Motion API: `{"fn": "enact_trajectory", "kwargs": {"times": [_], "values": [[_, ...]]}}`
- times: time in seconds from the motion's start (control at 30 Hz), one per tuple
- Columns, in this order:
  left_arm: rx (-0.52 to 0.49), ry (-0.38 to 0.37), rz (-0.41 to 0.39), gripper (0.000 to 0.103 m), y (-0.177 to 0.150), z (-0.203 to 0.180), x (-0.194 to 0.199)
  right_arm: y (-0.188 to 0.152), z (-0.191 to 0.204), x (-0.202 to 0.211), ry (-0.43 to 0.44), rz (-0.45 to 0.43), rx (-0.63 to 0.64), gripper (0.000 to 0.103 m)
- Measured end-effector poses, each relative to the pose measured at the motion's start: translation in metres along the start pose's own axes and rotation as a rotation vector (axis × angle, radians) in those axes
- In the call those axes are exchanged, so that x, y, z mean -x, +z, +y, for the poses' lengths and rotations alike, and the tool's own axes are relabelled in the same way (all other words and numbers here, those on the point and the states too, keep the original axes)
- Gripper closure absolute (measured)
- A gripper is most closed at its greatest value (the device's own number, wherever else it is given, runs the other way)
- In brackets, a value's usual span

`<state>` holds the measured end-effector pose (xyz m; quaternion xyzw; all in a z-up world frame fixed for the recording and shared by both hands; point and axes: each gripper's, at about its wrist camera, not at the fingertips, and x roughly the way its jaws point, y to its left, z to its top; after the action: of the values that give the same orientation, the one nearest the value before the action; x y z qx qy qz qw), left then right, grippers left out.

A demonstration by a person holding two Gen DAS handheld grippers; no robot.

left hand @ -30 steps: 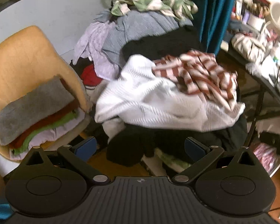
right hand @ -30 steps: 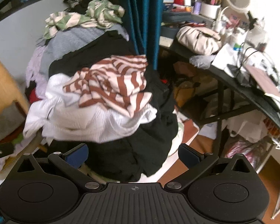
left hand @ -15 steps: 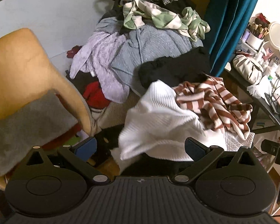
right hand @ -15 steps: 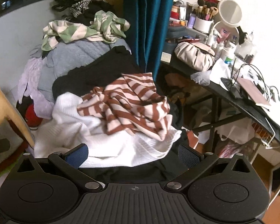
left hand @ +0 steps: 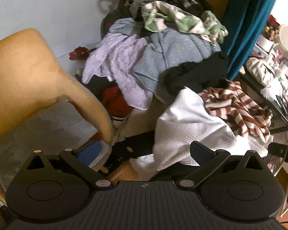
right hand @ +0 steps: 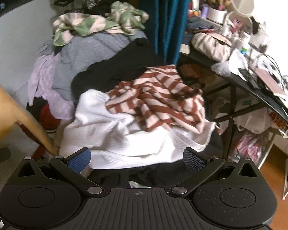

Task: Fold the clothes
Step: 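Move both grippers toward the brown-and-white striped sweater on the clothes heap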

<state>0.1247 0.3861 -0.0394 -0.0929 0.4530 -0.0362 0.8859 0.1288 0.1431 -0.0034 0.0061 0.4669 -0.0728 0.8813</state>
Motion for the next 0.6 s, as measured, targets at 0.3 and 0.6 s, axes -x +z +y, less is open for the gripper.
{"fn": "enact_trajectory", "kwargs": {"times": [0.3,0.6], "values": [[0.048,0.054,-0.031,0.001,0.004,0.032,0.009,0.013,0.025,-0.009,0.038,-0.003,-0.01,0.001],[0.066,0.074,-0.072,0.001,0.011,0.048,0.011,0.041,0.029,-0.021,0.035,0.0,-0.064,0.001]]}}
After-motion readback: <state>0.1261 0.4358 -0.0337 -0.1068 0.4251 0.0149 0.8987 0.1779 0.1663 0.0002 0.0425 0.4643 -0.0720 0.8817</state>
